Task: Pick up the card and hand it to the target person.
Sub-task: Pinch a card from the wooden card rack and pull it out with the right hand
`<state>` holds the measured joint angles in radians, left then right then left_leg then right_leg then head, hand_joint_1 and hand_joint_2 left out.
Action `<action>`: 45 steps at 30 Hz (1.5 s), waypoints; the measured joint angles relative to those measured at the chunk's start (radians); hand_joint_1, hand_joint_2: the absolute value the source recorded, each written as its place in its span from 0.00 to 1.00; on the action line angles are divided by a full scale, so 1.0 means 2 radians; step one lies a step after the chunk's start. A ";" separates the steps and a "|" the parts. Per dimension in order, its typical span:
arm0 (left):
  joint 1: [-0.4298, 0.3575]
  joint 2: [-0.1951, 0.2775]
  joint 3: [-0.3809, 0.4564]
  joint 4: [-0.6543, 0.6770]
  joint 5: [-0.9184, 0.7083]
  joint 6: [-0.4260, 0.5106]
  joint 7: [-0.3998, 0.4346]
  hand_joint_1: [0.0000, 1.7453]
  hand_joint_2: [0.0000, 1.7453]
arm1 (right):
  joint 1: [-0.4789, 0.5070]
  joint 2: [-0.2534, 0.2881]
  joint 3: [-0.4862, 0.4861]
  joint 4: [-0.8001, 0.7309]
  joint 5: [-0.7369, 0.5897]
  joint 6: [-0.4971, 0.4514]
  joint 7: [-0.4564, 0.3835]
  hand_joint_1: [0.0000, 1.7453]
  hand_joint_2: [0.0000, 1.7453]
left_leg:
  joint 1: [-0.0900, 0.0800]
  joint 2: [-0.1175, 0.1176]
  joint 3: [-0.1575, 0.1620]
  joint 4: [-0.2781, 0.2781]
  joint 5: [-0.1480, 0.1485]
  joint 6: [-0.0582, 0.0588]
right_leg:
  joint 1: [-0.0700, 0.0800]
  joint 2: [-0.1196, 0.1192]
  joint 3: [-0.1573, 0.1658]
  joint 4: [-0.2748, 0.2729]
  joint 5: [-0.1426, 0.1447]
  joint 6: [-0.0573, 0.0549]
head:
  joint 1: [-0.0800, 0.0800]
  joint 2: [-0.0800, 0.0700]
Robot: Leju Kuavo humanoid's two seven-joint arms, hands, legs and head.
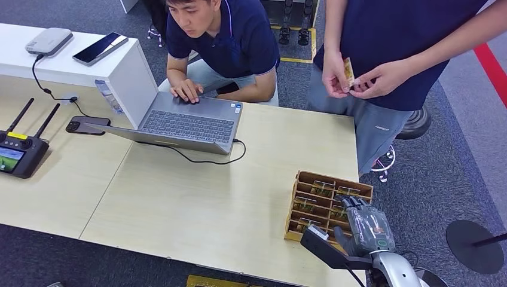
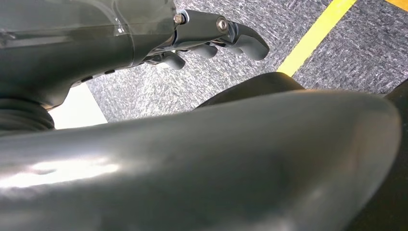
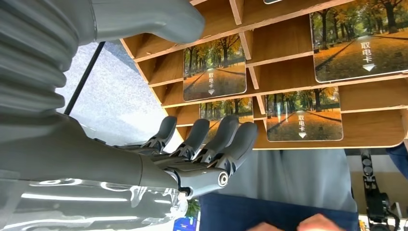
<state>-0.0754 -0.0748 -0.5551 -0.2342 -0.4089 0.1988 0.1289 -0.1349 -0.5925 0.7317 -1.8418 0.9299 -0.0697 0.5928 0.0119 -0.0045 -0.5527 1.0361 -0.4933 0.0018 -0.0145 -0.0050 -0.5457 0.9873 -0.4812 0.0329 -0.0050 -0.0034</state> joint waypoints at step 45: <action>-0.001 0.001 -0.023 0.000 0.009 -0.001 0.000 0.00 1.00 | 0.003 0.002 -0.005 0.046 0.005 -0.033 0.012 0.98 1.00 | 0.000 0.000 0.000 0.000 0.000 0.000 | 0.000 0.000 0.000 0.000 0.000 0.000 | 0.000 0.000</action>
<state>-0.0766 -0.0720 -0.6005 -0.2340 -0.3900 0.1976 0.1287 -0.1290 -0.5894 0.7225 -1.7494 0.9409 -0.1352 0.6168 0.0118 -0.0045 -0.5525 1.0363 -0.4934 0.0020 -0.0146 -0.0050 -0.5456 0.9872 -0.4812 0.0329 -0.0050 -0.0034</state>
